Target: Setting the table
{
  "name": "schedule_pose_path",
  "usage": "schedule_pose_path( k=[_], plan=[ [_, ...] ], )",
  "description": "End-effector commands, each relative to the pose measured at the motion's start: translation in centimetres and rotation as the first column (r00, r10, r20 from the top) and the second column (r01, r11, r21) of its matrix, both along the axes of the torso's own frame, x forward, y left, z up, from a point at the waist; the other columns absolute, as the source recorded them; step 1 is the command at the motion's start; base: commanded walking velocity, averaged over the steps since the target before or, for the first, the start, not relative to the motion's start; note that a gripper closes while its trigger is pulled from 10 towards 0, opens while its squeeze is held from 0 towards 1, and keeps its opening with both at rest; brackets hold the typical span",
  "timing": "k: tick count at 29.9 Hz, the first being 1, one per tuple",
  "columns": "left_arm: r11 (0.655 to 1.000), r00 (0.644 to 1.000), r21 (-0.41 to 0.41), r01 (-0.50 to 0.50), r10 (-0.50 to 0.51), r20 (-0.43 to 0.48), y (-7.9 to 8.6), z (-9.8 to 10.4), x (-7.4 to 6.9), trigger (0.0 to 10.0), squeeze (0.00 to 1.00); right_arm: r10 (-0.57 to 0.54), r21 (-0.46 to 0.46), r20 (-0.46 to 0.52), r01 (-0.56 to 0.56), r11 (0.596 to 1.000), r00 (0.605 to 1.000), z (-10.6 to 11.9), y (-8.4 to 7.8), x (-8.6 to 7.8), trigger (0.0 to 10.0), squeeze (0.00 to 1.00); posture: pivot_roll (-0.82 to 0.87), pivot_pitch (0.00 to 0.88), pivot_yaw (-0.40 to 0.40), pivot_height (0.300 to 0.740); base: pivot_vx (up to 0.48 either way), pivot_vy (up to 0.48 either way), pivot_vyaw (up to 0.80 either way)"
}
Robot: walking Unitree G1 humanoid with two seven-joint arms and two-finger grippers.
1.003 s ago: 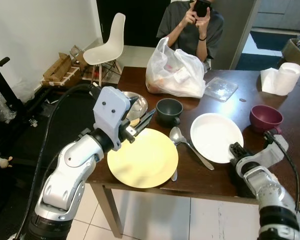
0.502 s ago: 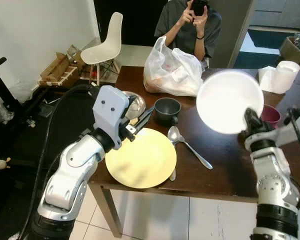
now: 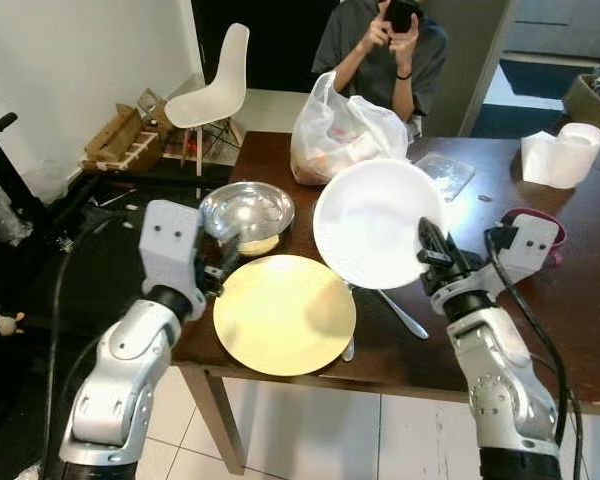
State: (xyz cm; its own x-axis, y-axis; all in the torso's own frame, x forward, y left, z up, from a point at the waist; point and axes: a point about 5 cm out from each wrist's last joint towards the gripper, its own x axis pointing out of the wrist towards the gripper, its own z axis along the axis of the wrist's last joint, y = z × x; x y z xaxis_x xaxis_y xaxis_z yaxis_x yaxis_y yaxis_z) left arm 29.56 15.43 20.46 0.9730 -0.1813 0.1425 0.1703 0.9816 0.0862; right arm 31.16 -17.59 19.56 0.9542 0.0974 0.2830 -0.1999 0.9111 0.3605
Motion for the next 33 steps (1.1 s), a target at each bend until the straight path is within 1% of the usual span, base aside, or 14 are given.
schedule_pose_path(
  k=[1, 10, 22, 28, 33],
  plan=[
    [0.999, 0.998, 0.001, -0.048, 0.048, -0.039, 0.65, -0.93, 0.11, 10.0, 0.00, -0.011, -0.011, 0.010, 0.011, 1.000, 1.000, 0.26, 0.01, 0.02, 10.0, 0.00, 0.00, 0.000, 0.086, 0.740, 0.000, 0.000, 0.00],
    [0.997, 0.997, -0.023, -0.076, 0.075, -0.024, 0.39, -0.85, 0.30, 10.0, 0.00, 0.004, -0.041, 0.001, -0.004, 0.999, 1.000, 0.15, 0.90, 0.34, 10.0, 0.00, 0.00, 0.000, 0.077, 0.740, 0.000, 0.000, 0.00],
    [0.997, 0.998, -0.035, -0.063, 0.063, 0.001, 0.19, -0.52, 0.07, 10.0, 0.00, -0.005, -0.052, -0.014, 0.004, 0.999, 1.000, -0.23, 0.67, 0.54, 10.0, 0.00, 0.01, 0.000, 0.075, 0.740, 0.000, 0.000, 0.00],
    [0.998, 0.999, -0.029, -0.053, 0.053, 0.011, 0.08, -0.43, -0.02, 10.0, 0.00, -0.002, -0.055, -0.020, 0.001, 0.998, 1.000, -0.40, 0.89, 0.67, 10.0, 0.00, 0.01, 0.000, 0.075, 0.740, -0.268, 0.000, 0.00],
    [0.999, 0.999, -0.028, -0.046, 0.046, 0.013, -0.04, -0.41, -0.04, 10.0, 0.00, -0.005, -0.057, -0.023, 0.004, 0.998, 1.000, -0.49, 0.77, 0.65, 10.0, 0.00, 0.01, 0.000, 0.078, 0.740, -0.289, 0.000, 0.00]
  ],
)
